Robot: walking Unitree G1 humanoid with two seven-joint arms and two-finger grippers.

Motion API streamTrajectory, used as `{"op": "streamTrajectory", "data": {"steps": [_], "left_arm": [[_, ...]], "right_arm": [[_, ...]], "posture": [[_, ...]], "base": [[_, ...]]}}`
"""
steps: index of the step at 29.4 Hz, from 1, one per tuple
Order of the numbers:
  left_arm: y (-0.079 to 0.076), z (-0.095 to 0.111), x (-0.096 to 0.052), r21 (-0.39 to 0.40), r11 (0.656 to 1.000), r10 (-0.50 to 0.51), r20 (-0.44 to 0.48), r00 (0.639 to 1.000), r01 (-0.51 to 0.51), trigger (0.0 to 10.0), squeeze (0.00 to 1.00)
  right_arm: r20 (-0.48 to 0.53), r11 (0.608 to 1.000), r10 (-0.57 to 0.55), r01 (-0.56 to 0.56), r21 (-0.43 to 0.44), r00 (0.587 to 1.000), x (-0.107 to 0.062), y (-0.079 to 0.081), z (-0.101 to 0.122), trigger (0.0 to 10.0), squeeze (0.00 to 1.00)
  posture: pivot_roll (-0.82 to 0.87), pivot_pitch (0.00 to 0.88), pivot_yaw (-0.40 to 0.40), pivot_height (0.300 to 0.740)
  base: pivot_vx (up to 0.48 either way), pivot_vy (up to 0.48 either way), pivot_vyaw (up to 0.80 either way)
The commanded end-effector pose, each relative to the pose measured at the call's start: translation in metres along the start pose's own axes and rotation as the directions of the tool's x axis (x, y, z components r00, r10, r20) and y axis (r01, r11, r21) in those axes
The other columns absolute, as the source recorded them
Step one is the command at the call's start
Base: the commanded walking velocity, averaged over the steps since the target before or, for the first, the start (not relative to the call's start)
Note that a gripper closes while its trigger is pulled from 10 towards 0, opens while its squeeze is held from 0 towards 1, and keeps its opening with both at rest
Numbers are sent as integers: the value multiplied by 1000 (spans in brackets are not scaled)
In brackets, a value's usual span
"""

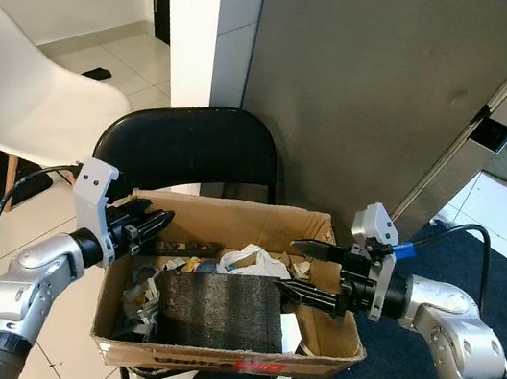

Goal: Picking trash to rubbish bin

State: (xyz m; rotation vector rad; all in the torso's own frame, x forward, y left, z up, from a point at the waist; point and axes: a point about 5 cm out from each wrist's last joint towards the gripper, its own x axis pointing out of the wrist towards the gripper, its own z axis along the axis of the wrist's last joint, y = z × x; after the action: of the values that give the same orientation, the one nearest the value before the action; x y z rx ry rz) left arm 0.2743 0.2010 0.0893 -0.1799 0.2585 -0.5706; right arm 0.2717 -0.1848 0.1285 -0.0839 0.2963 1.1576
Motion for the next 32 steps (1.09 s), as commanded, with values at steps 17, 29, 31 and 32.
{"op": "streamTrajectory", "data": {"steps": [17,29,31,32], "left_arm": [[9,-1,-6,17,1000,24,-12,1000,-23,10000,1000],[0,32,-3,-7,999,-38,157,987,39,10000,0],[-17,55,2,-34,991,-113,295,949,128,10000,0],[-17,55,2,-34,991,-113,295,949,128,10000,0]], "right_arm": [[-44,999,-32,31,-28,999,-1,-6,-3,10000,0],[6,995,-87,87,-47,996,0,-11,2,10000,0],[92,984,-174,177,-27,980,2,-19,14,10000,0],[92,984,-174,177,-27,980,2,-19,14,10000,0]], "posture": [[33,0,-17,740],[32,0,-16,740],[29,0,-14,740],[29,0,-14,740]], "base": [[0,0,0],[0,0,0],[0,0,0],[0,0,0]]}}
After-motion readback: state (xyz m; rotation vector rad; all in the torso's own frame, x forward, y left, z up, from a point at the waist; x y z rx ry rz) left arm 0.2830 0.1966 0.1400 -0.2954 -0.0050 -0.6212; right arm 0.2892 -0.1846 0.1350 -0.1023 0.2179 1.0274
